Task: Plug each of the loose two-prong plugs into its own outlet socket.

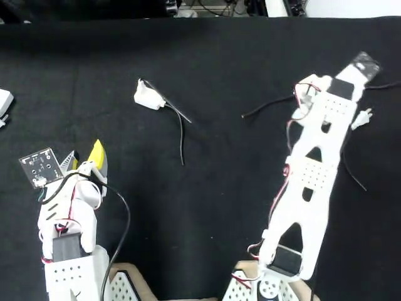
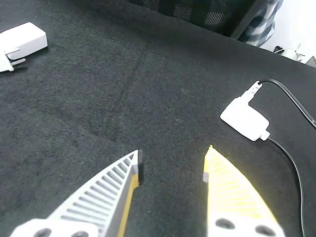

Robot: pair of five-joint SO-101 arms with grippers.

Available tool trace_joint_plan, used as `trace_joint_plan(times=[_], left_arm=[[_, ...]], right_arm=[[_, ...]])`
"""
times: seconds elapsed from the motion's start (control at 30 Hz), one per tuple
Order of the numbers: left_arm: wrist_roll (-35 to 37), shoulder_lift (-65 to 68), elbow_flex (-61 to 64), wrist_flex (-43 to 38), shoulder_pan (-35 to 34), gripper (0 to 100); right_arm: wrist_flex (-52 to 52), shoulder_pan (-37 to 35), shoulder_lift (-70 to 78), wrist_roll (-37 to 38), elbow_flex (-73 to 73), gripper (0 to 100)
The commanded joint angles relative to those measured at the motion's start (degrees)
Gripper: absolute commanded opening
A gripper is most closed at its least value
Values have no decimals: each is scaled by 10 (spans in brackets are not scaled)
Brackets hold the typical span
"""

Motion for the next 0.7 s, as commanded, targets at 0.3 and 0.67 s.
trace_joint_plan(times=[0.3,0.67], left_arm=[[-1,-2,9,4,-2,224],[-1,-1,9,4,-5,224]], right_arm=[[104,-139,-132,251,-18,12],[105,-219,-134,411,-15,12]])
